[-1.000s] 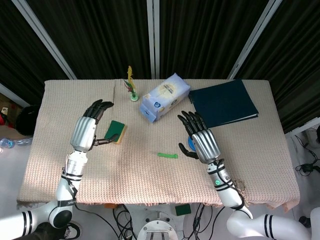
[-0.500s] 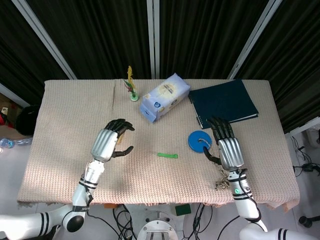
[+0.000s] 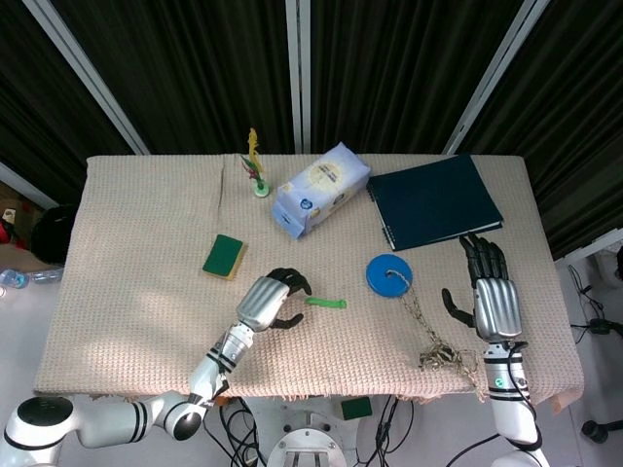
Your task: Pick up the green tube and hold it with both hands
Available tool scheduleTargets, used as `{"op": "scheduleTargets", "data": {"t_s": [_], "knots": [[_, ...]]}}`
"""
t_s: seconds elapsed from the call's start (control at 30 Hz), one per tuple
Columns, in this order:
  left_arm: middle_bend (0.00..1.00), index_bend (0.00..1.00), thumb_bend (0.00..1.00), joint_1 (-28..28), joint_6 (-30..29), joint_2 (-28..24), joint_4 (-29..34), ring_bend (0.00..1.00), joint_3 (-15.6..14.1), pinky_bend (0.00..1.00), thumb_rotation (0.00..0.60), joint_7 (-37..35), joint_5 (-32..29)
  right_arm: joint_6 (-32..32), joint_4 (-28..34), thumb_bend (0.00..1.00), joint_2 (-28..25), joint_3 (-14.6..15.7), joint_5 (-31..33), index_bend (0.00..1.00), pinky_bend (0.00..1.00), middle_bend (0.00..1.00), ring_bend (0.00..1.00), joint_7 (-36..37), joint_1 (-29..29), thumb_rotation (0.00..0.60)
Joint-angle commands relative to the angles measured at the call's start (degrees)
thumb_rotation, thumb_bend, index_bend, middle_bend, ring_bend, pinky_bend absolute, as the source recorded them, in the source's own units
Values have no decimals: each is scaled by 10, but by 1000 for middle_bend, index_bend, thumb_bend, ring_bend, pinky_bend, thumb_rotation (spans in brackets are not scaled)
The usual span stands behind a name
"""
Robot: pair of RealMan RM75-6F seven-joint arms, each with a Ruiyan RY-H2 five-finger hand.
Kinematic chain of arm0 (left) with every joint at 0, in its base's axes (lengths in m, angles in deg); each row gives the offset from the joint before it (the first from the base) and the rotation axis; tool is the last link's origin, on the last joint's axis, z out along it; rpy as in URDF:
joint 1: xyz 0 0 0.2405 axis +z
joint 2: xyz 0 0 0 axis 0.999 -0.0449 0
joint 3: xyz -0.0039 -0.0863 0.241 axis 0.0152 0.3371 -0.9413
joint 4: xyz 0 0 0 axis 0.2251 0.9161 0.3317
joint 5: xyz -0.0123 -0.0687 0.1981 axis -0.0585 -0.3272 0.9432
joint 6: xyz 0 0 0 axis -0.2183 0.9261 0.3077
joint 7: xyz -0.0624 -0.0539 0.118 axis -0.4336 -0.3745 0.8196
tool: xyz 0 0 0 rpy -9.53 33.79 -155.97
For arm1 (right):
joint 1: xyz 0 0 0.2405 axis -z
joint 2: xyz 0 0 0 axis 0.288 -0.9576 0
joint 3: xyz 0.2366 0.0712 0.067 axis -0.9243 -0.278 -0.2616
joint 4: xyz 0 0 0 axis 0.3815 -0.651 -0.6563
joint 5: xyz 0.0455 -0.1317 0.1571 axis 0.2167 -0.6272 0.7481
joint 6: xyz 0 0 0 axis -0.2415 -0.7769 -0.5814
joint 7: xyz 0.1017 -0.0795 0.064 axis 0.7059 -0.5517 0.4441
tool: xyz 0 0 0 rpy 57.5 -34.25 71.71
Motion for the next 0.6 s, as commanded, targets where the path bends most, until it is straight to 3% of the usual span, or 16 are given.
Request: {"op": "scheduleTargets", "data": {"t_s": [0.03,0.3,0.6], "knots": [[324,397,247,-13,14,19,-23,224,4,238,600,-9,-7,4,1,327,-1,-3,1,0,0,0,0,-2,-1,600],[324,396,247,-35,33,57,-91,224,23,237,600,-18,-21,19,-7,327,5,-6,12,0,0,0,0,-4,-3,600],[323,403,248,-53,43,96,-154,224,20,235,600,-1,-21,24,-13,327,6,-11,15,0,0,0,0,-4,-2,600]]}}
